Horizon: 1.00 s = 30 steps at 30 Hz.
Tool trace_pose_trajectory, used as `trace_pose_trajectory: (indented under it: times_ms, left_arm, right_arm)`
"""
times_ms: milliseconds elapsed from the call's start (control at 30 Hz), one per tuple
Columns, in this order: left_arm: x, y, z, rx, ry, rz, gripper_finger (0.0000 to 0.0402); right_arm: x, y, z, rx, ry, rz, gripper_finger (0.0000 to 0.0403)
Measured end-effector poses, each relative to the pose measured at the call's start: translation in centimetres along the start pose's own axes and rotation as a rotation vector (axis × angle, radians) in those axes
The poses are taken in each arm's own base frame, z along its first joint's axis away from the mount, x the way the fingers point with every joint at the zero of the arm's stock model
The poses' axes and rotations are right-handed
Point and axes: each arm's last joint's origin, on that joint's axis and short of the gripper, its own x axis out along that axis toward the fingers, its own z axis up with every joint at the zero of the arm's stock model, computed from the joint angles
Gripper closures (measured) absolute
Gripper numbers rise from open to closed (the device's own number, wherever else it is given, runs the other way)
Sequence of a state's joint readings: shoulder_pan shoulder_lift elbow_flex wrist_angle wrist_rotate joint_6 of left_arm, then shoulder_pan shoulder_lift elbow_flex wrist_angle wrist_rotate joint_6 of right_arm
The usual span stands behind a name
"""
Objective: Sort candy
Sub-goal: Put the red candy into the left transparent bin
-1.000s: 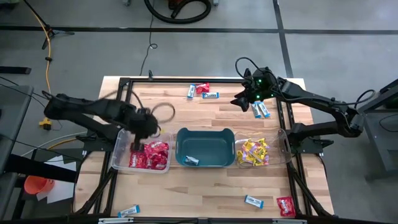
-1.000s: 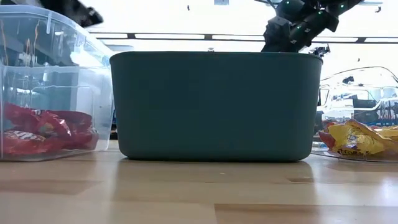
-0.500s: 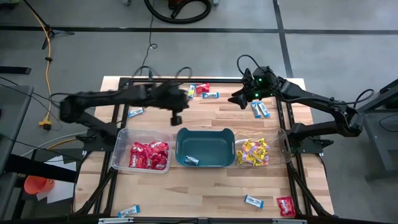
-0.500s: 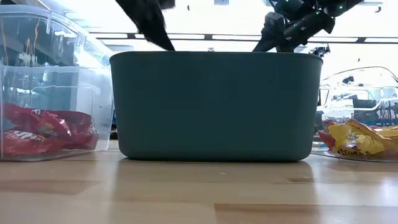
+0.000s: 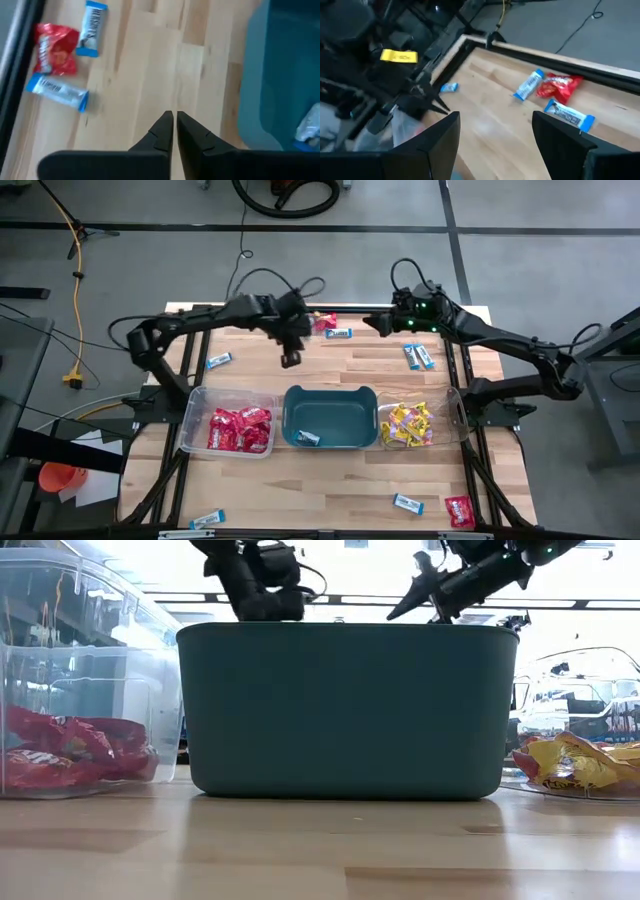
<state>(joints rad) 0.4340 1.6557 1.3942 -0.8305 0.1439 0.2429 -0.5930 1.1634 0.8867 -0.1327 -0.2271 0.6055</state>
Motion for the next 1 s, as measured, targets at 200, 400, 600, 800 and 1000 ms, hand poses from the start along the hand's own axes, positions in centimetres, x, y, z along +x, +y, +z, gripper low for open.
trace_pose_trajectory:
  times_ms: [200, 400, 600, 800, 1000]
  left_arm:
    - [-5.3, 0.5, -3.7, -0.139, -0.233, 0.084, 0.0398]
    - [-8.2, -1.0, -7.9, -0.278, -0.533, 0.117, 0.0401]
    - [-7.6, -2.6, -11.5, -0.437, -0.549, 0.069, 0.0401]
    - [-6.5, -4.0, -12.6, -0.492, -0.519, 0.002, 0.0401]
    - [-5.9, -4.8, -12.8, -0.495, -0.498, -0.003, 0.0401]
  right_arm:
    - [3.4, 0.1, 1.1, 0.05, 0.059, -0.029, 0.016]
    - [9.8, 1.2, 3.9, -0.126, 0.203, -0.087, 0.016]
    - [16.5, -0.5, 5.2, -0.126, 0.35, -0.183, 0.016]
    - [20.9, -3.4, 5.2, -0.115, 0.467, -0.391, 0.016]
    - [24.4, -5.9, 4.1, 0.04, 0.573, -0.485, 0.016]
